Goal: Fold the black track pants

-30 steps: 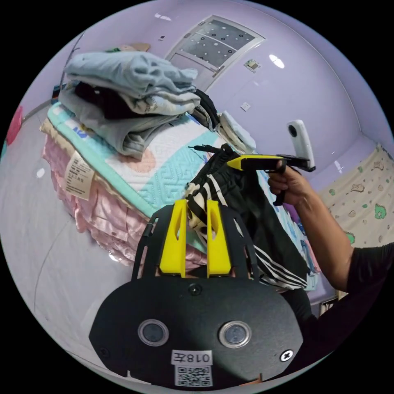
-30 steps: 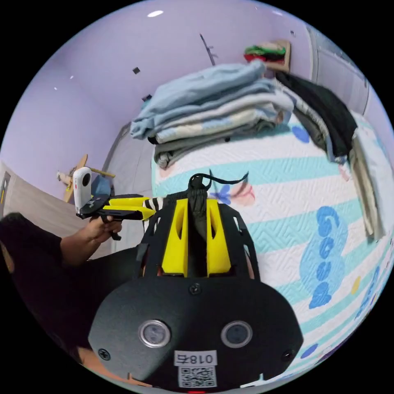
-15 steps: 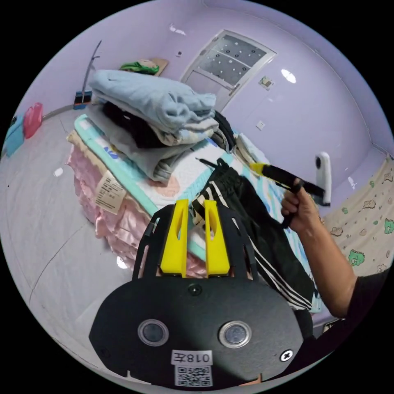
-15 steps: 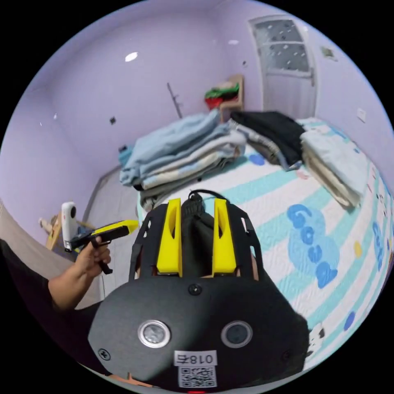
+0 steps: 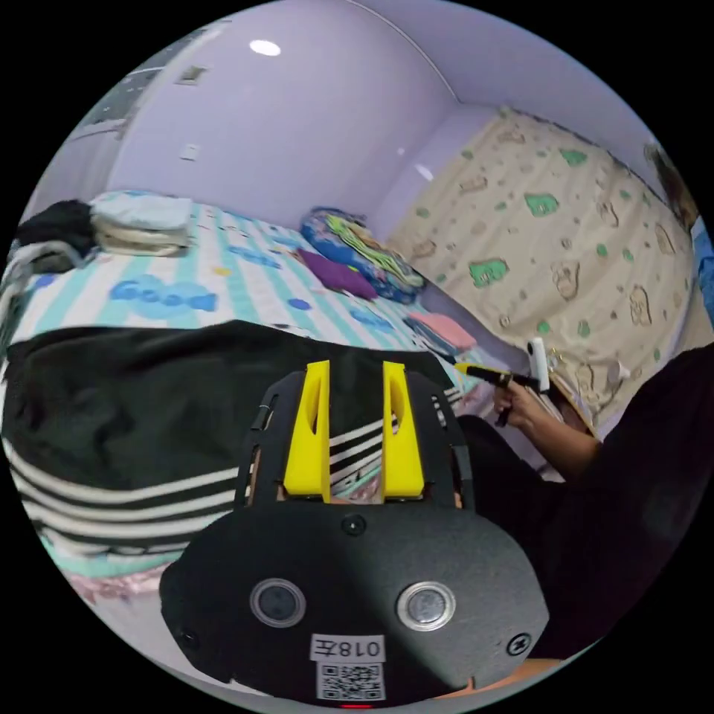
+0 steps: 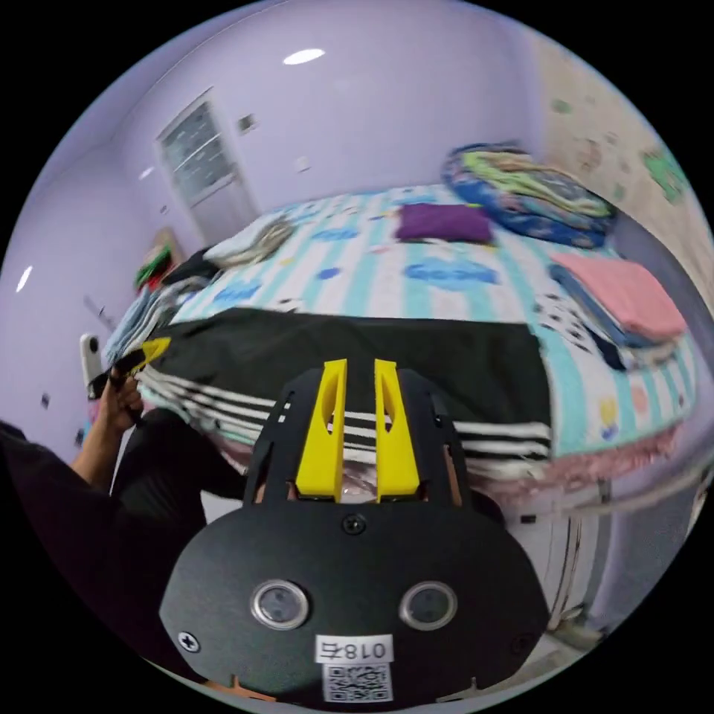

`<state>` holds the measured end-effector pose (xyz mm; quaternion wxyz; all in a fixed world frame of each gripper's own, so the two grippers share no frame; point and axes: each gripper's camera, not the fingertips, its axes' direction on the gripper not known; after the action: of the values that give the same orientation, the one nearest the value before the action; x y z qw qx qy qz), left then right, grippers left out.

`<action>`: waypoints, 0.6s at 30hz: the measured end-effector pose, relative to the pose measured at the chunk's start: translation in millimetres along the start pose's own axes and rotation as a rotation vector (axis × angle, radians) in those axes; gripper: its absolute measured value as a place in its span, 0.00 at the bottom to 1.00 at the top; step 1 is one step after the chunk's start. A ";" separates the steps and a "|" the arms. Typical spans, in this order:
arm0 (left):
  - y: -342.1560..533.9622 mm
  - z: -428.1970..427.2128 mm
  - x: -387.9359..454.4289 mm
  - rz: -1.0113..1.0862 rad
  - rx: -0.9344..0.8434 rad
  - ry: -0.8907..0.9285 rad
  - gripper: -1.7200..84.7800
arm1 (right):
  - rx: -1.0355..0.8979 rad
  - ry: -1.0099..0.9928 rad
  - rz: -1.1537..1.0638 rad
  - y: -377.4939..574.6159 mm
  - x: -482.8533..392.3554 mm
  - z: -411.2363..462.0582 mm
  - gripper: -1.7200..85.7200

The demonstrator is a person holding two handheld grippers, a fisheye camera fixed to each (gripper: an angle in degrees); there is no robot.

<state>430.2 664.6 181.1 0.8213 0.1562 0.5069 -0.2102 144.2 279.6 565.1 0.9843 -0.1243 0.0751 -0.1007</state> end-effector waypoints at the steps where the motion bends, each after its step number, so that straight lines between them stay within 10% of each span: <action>1: -14.8 40.4 30.5 0.053 -0.058 0.017 0.14 | 0.040 0.027 0.097 12.4 41.4 -26.9 0.11; 10: -23.0 286.2 183.9 0.275 -0.387 -0.082 0.13 | 0.063 -0.082 0.411 59.0 254.8 -75.8 0.16; 18: -21.8 315.7 158.8 0.090 -0.462 -0.128 0.10 | -0.057 -0.250 0.398 60.3 337.6 -68.3 0.18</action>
<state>724.5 467.8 175.6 0.8741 -0.0269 0.4810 -0.0615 470.2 247.8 442.5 0.9824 -0.1464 -0.0216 0.1136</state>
